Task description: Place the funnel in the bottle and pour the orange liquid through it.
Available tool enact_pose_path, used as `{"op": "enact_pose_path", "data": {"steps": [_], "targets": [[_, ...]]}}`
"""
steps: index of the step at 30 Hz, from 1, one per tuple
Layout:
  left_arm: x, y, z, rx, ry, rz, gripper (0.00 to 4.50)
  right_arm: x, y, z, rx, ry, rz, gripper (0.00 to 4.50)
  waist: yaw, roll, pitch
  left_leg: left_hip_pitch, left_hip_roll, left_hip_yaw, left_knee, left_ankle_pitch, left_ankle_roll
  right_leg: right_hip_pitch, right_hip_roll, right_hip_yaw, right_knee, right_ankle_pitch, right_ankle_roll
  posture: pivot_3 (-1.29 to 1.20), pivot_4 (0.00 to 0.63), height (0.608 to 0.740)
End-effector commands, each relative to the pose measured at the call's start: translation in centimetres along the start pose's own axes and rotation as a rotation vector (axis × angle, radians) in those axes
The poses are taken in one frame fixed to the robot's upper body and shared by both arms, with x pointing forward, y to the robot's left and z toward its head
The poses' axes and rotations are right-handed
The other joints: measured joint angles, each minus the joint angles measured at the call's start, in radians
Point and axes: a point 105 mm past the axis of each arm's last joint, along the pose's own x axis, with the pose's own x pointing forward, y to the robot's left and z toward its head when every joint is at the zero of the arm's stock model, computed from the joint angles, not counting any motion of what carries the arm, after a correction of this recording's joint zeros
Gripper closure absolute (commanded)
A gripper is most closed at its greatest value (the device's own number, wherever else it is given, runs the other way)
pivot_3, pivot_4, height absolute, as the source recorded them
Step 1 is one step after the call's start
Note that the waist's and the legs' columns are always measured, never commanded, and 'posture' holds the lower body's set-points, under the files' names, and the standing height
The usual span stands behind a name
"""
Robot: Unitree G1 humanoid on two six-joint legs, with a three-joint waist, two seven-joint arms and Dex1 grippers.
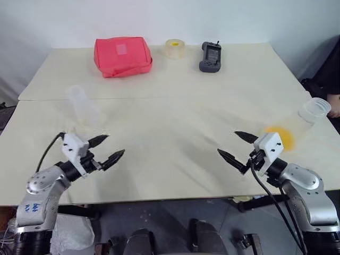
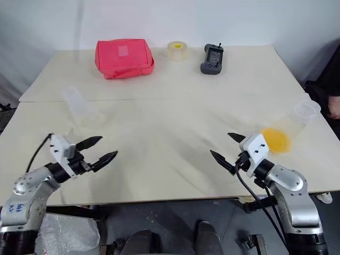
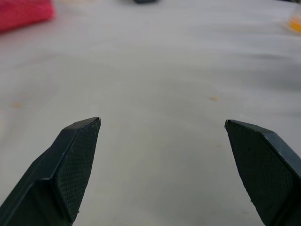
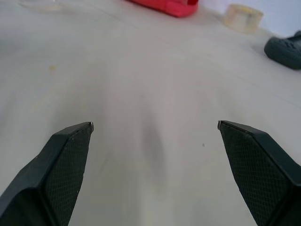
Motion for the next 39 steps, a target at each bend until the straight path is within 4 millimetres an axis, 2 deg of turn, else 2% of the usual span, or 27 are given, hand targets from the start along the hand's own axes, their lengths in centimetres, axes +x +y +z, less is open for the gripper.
{"op": "enact_pose_path", "data": {"steps": [1, 6, 9, 12, 17, 23, 33, 39], "targets": [[-1.3, 0.4, 1.5, 0.02, -0.046, 0.057, 0.0, 0.2, 0.2, 1.4, -0.005, -0.044, 0.058, 0.05, 0.001, 0.0, 0.0, 0.0, 0.0, 0.0, 0.0, 0.0, 0.0, 0.0, 0.0, 0.0, 0.0, 0.0, 0.0, 0.0, 0.15, 0.74], [-2.6, 3.7, 2.0, 0.043, -0.033, 0.267, 0.0, 1.3, 1.0, 3.3, -0.006, -0.099, 0.194, 0.05, 0.005, -0.001, 0.001, 0.0, 0.0, 0.0, 0.001, 0.0, 0.0, 0.001, 0.0, 0.0, 0.0, 0.0, 0.0, 0.0, 0.15, 0.74], [-1.2, 6.3, 3.0, 0.041, -0.073, 0.404, 0.0, 1.7, 1.5, 4.2, -0.017, -0.116, 0.254, 0.05, 0.013, -0.002, 0.001, 0.0, 0.0, -0.001, 0.001, 0.0, 0.0, 0.001, 0.0, 0.0, 0.0, 0.0, 0.0, 0.0, 0.15, 0.74], [0.3, 7.5, 3.7, 0.036, -0.106, 0.453, 0.0, 2.1, 1.3, 4.7, -0.021, -0.129, 0.252, 0.05, 0.014, -0.002, 0.001, 0.0, 0.0, -0.001, 0.002, 0.001, 0.0, 0.001, 0.0, 0.0, 0.001, 0.0, 0.001, 0.0, 0.15, 0.74], [2.0, 9.5, 3.7, 0.015, -0.092, 0.541, 0.0, 2.1, 1.4, 4.6, -0.02, -0.134, 0.227, 0.05, 0.011, -0.003, 0.001, 0.0, 0.0, 0.0, 0.001, 0.001, -0.001, 0.001, 0.0, -0.001, -0.001, 0.001, 0.002, 0.0, 0.15, 0.74], [3.1, 10.9, 4.1, 0.028, -0.087, 0.595, 0.0, 1.4, 1.8, 4.4, -0.008, -0.126, 0.203, 0.05, 0.007, -0.005, 0.002, -0.001, 0.0, 0.001, 0.001, 0.0, -0.001, 0.001, 0.0, -0.001, -0.002, 0.001, 0.003, 0.0, 0.15, 0.74], [4.7, 11.7, 5.3, 0.023, -0.144, 0.58, 0.0, 0.8, 1.9, 4.2, -0.004, -0.112, 0.178, 0.05, 0.007, -0.007, 0.004, -0.001, 0.0, 0.001, 0.001, 0.0, -0.001, 0.001, 0.0, -0.001, -0.002, 0.002, 0.003, 0.0, 0.15, 0.74], [5.2, 12.4, 5.1, 0.022, -0.147, 0.586, 0.0, 0.8, 1.8, 4.0, -0.006, -0.104, 0.178, 0.05, 0.007, -0.008, 0.004, -0.001, 0.0, 0.001, 0.001, 0.001, -0.001, 0.001, 0.0, -0.001, -0.002, 0.002, 0.003, 0.0, 0.15, 0.74]]}}
